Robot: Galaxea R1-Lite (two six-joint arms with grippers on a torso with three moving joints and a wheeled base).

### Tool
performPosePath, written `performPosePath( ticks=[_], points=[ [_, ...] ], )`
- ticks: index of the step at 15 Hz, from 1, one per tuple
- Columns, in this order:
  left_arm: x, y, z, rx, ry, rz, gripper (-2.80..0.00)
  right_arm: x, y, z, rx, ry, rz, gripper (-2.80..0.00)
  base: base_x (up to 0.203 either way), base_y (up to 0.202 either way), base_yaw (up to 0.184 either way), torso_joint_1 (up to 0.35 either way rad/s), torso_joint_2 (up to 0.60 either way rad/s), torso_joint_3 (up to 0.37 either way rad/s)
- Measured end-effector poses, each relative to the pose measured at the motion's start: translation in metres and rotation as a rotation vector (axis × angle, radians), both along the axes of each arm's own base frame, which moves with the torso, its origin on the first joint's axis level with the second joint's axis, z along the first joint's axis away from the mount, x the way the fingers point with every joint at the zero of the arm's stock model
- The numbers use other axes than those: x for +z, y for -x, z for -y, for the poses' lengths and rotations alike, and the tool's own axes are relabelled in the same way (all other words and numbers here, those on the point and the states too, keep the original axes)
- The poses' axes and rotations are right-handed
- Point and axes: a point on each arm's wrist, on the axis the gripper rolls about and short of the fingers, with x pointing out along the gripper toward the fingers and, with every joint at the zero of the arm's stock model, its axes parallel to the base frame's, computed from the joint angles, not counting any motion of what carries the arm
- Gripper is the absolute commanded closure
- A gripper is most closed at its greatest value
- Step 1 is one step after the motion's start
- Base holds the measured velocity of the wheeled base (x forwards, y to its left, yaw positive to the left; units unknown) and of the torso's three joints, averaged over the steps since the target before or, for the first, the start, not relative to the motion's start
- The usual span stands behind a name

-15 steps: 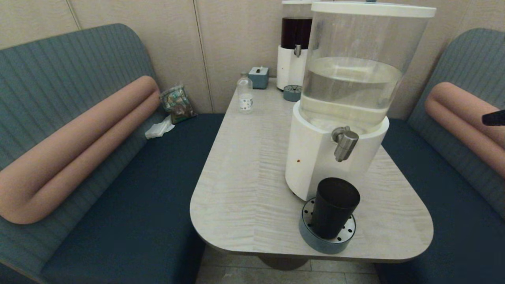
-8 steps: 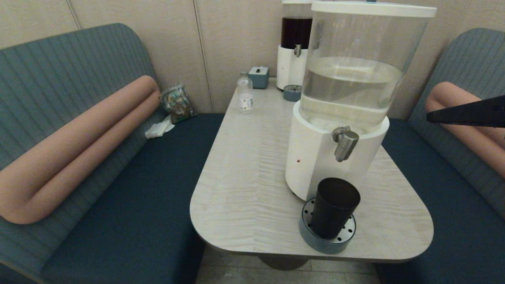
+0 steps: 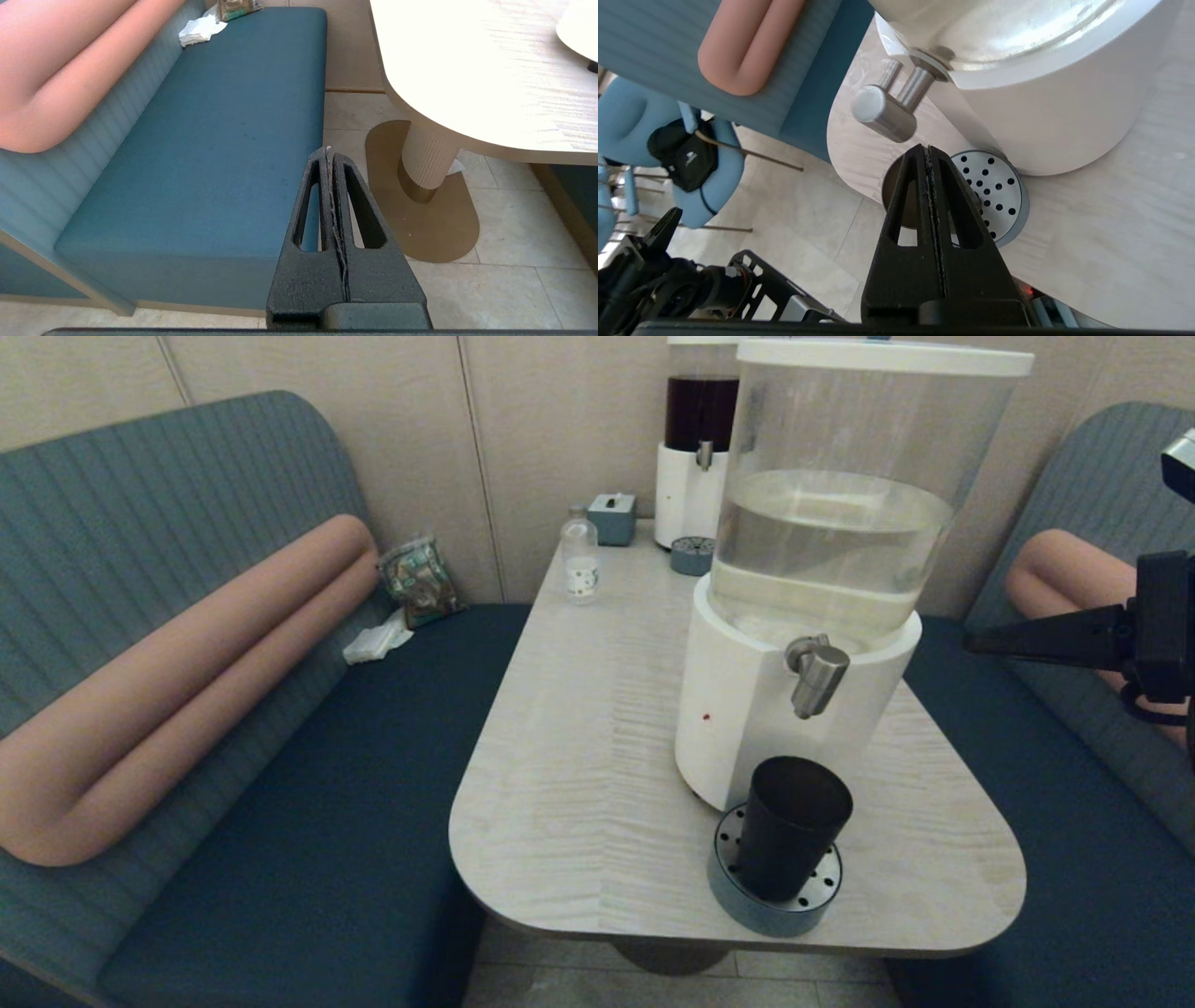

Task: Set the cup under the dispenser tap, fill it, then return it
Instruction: Turn on the faucet

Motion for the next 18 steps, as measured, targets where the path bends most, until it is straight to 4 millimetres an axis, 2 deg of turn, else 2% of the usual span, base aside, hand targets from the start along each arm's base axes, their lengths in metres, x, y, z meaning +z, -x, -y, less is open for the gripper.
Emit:
performPosePath(
  ticks=[10, 18],
  points=[
    [0.000, 0.000, 0.000, 0.000, 0.000, 0.000, 0.00, -0.020, -0.021, -0.007, 0.063, -0.020, -0.030, 0.00, 0.000, 0.000, 0.000, 0.000, 0.00, 0.000],
    [0.000, 0.000, 0.000, 0.000, 0.000, 0.000, 0.00, -0.027, -0.036, -0.015, 0.117, -0.038, 0.002, 0.00, 0.000, 0.000, 0.000, 0.000, 0.00, 0.000]
  ],
)
